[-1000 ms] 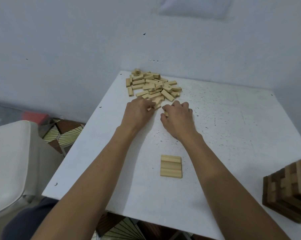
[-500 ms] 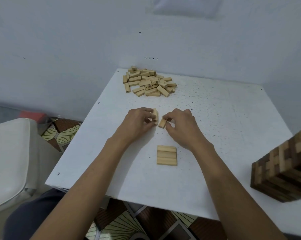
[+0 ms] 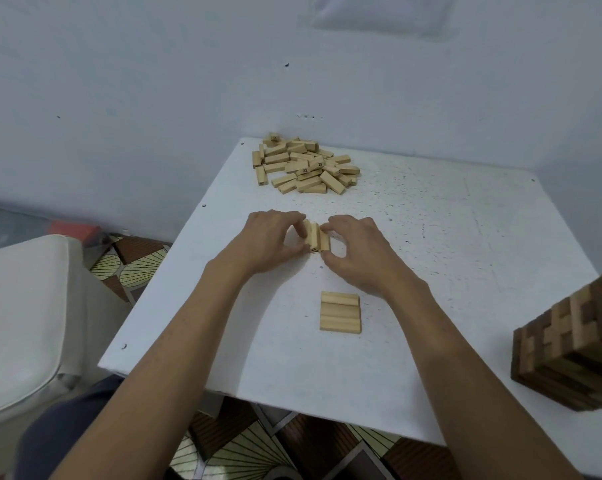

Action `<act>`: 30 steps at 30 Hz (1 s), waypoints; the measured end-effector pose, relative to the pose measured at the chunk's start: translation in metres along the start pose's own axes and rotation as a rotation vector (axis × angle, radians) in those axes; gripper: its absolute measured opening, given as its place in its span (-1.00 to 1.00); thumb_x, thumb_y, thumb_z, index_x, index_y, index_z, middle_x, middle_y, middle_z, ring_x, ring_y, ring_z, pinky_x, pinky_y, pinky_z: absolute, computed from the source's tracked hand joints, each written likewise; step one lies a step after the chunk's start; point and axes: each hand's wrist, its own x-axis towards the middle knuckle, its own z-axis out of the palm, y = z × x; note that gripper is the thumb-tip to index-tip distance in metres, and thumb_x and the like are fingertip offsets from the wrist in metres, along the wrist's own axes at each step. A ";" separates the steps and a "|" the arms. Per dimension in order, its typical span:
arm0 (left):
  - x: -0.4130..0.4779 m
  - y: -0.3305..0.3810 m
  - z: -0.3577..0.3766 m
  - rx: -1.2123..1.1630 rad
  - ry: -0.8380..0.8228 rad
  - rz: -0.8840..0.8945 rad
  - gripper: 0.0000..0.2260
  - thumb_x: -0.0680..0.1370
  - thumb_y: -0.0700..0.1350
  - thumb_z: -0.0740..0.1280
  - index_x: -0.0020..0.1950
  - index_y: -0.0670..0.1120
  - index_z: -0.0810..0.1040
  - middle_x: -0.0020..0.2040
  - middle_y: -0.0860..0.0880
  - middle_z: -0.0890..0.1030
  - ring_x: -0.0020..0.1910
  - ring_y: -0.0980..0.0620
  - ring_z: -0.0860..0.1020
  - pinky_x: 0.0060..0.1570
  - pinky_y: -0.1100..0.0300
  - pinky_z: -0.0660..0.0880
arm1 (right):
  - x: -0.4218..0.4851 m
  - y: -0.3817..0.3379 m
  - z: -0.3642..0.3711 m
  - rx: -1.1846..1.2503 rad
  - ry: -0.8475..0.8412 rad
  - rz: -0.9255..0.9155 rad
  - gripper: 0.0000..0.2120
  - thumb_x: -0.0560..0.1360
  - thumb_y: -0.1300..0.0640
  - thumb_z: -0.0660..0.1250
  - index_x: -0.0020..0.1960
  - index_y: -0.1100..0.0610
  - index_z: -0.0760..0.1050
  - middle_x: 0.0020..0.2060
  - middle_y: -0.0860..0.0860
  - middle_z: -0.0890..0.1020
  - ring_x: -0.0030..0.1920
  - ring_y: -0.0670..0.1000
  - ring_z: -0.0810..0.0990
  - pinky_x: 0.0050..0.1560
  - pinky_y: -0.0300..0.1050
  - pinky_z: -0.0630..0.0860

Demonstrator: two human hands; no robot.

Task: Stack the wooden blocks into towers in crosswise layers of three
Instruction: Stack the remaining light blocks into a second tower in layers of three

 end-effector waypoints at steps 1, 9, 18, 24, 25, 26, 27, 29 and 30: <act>0.001 -0.001 0.000 0.001 -0.023 -0.001 -0.85 0.52 0.09 0.40 -0.02 0.07 0.50 0.19 -0.01 0.64 0.12 -0.05 0.55 0.24 -0.03 0.37 | 0.000 0.001 0.001 0.012 0.003 -0.017 -0.56 0.54 0.03 0.33 0.41 -0.01 0.42 0.36 -0.11 0.46 0.31 0.12 0.36 0.23 0.00 0.38; 0.001 -0.008 -0.001 0.015 -0.026 0.016 -0.80 0.47 0.04 0.42 0.07 0.06 0.55 0.13 0.05 0.60 0.11 0.00 0.51 0.24 -0.05 0.37 | 0.005 0.004 0.004 0.000 0.025 -0.084 -0.67 0.55 0.06 0.32 0.31 -0.02 0.51 0.24 -0.10 0.59 0.27 0.06 0.39 0.21 -0.01 0.40; -0.001 -0.008 0.002 -0.143 -0.026 0.016 -0.69 0.50 -0.02 0.47 0.22 0.01 0.56 0.17 0.03 0.60 0.12 0.07 0.54 0.16 0.06 0.48 | 0.008 -0.001 0.003 -0.068 0.018 -0.128 -0.74 0.53 0.03 0.36 0.20 0.05 0.58 0.20 -0.03 0.61 0.23 0.08 0.43 0.18 -0.02 0.41; -0.001 -0.007 0.001 -0.210 -0.020 -0.011 -0.54 0.47 -0.03 0.50 0.35 0.00 0.51 0.25 0.05 0.59 0.16 0.13 0.55 0.10 0.26 0.42 | 0.006 0.002 0.001 -0.013 -0.020 -0.060 -0.55 0.52 0.01 0.35 0.39 -0.03 0.40 0.25 -0.06 0.54 0.30 0.06 0.35 0.22 -0.01 0.40; -0.001 -0.007 0.002 -0.213 -0.025 -0.013 -0.51 0.47 -0.03 0.51 0.37 0.00 0.50 0.27 0.06 0.58 0.16 0.14 0.55 0.10 0.28 0.39 | 0.006 0.002 0.000 0.001 -0.030 -0.045 -0.55 0.52 0.01 0.35 0.40 -0.04 0.39 0.23 -0.06 0.54 0.31 0.05 0.34 0.22 -0.02 0.40; 0.000 -0.007 0.002 -0.217 -0.029 -0.014 -0.48 0.46 -0.03 0.52 0.39 0.00 0.48 0.29 0.07 0.57 0.16 0.16 0.54 0.10 0.29 0.37 | 0.007 0.002 0.000 0.011 -0.036 -0.036 -0.54 0.53 0.01 0.36 0.40 -0.04 0.39 0.22 -0.05 0.54 0.32 0.04 0.34 0.21 -0.05 0.39; 0.000 -0.008 0.002 -0.225 -0.032 -0.015 -0.46 0.45 -0.03 0.52 0.40 0.00 0.47 0.29 0.07 0.57 0.14 0.17 0.53 0.10 0.31 0.37 | 0.008 0.003 -0.001 0.014 -0.042 -0.029 -0.54 0.53 0.01 0.37 0.40 -0.05 0.40 0.22 -0.05 0.54 0.32 0.04 0.34 0.20 -0.07 0.37; 0.000 -0.009 0.003 -0.249 -0.034 -0.012 -0.44 0.45 -0.03 0.53 0.41 0.01 0.46 0.28 0.07 0.57 0.13 0.20 0.53 0.10 0.34 0.36 | 0.011 0.006 -0.002 0.013 -0.049 -0.026 -0.53 0.52 -0.02 0.40 0.40 -0.06 0.42 0.23 -0.04 0.54 0.33 0.04 0.33 0.15 -0.10 0.34; 0.000 -0.009 0.004 -0.255 -0.035 -0.010 -0.44 0.45 -0.03 0.53 0.41 0.01 0.45 0.28 0.08 0.58 0.13 0.20 0.53 0.10 0.35 0.36 | 0.012 0.008 -0.001 0.027 -0.054 -0.019 -0.53 0.50 -0.04 0.41 0.39 -0.07 0.43 0.23 -0.04 0.54 0.33 0.03 0.32 0.12 -0.11 0.32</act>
